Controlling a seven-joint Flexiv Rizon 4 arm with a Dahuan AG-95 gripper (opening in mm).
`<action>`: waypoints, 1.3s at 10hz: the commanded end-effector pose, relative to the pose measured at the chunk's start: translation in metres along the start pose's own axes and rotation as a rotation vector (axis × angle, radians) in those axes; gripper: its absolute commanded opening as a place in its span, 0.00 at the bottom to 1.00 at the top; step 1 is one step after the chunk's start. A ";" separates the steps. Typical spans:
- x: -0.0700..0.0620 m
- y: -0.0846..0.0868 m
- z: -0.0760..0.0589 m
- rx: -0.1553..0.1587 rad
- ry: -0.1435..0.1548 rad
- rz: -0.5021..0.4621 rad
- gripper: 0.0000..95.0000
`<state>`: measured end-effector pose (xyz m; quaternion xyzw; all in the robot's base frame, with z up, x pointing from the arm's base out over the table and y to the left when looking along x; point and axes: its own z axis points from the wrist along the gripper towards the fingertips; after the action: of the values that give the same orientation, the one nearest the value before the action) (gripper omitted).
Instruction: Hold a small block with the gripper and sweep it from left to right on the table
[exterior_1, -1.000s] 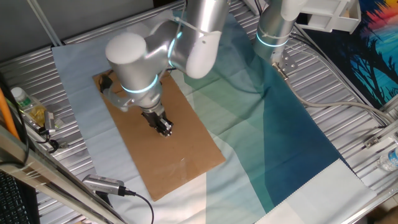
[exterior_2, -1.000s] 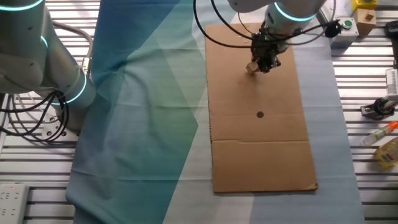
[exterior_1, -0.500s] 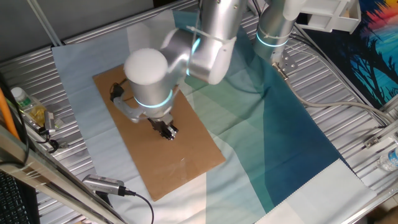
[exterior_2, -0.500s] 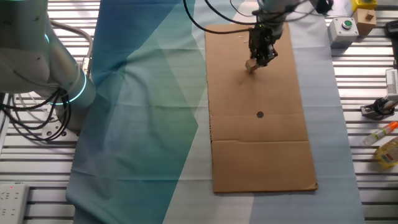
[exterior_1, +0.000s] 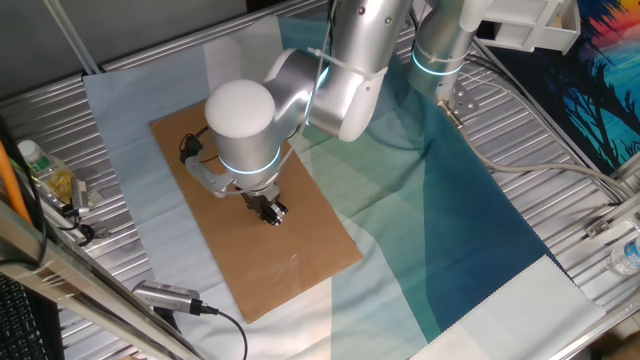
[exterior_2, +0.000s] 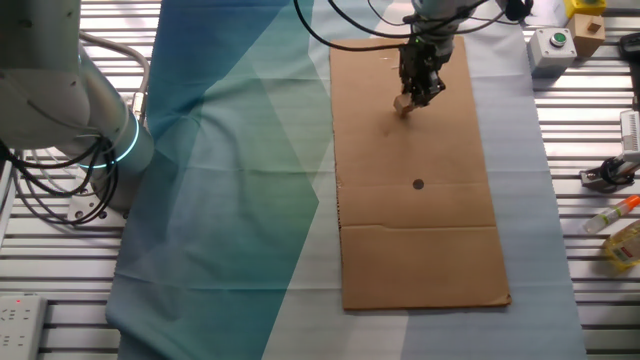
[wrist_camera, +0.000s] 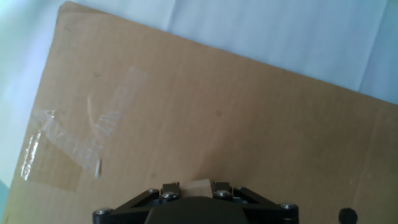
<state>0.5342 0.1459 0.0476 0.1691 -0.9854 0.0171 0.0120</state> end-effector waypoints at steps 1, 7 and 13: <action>0.000 0.001 0.000 -0.007 -0.003 -0.001 0.00; -0.001 0.003 0.001 -0.016 -0.002 -0.008 0.00; 0.000 0.003 0.002 -0.035 0.030 -0.038 0.20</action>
<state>0.5333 0.1488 0.0455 0.1869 -0.9819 0.0016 0.0313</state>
